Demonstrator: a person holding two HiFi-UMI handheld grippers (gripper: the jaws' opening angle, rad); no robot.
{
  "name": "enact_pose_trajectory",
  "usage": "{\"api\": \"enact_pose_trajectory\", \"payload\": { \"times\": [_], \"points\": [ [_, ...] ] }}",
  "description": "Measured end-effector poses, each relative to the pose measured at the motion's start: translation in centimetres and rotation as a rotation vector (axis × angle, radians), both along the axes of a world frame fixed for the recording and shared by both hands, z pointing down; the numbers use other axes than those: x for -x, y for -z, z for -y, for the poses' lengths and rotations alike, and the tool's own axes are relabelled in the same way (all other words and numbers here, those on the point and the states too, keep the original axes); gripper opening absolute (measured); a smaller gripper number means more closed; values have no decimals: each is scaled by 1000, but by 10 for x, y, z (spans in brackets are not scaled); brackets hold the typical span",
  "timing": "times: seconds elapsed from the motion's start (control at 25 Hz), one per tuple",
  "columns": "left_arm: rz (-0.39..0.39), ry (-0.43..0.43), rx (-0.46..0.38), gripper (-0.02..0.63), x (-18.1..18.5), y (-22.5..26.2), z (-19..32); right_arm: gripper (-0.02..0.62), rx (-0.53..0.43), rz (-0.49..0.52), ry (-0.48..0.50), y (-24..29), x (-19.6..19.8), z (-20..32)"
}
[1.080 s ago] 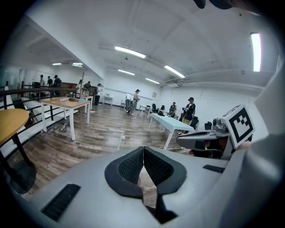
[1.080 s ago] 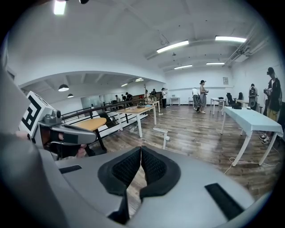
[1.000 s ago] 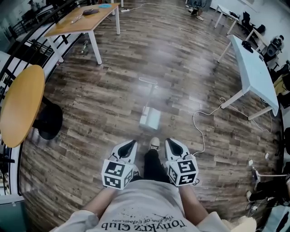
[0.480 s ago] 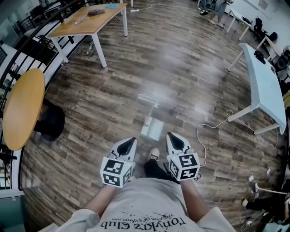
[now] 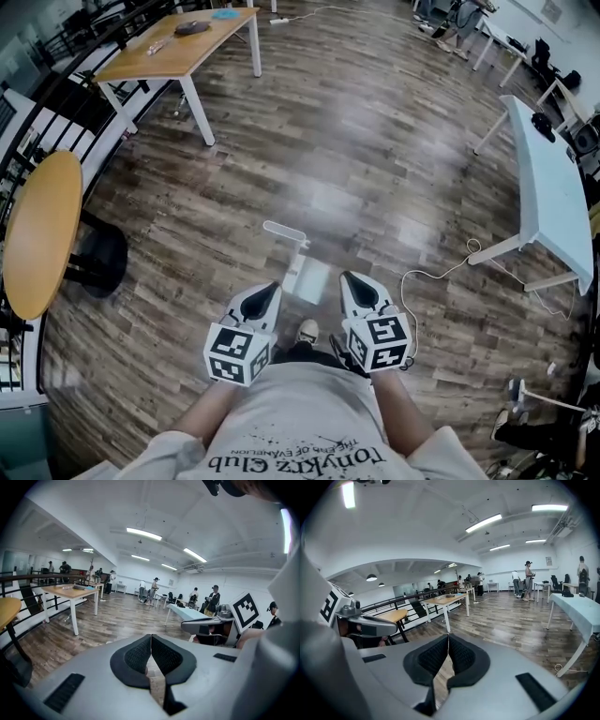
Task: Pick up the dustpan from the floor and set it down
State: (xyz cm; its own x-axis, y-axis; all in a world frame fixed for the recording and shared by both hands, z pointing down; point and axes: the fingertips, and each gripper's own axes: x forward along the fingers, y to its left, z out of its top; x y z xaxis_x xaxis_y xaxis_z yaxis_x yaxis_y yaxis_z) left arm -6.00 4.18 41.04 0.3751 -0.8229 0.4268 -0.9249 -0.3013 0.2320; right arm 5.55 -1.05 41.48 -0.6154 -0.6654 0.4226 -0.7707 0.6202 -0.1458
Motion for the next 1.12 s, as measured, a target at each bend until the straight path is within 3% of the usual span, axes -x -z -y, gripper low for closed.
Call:
{"api": "enact_pose_trajectory", "payload": {
  "times": [0.36, 0.64, 0.88, 1.12],
  "points": [
    [9, -69, 15, 25, -6, -5, 51, 25, 28, 2, -40, -3, -5, 33],
    [33, -178, 25, 25, -22, -8, 85, 25, 49, -8, -104, -10, -18, 46],
    [42, -201, 53, 25, -13, -21, 102, 25, 71, 3, -138, -17, -11, 60],
    [119, -304, 66, 26, -4, -37, 112, 25, 78, -5, -156, -24, -5, 76]
  ]
}}
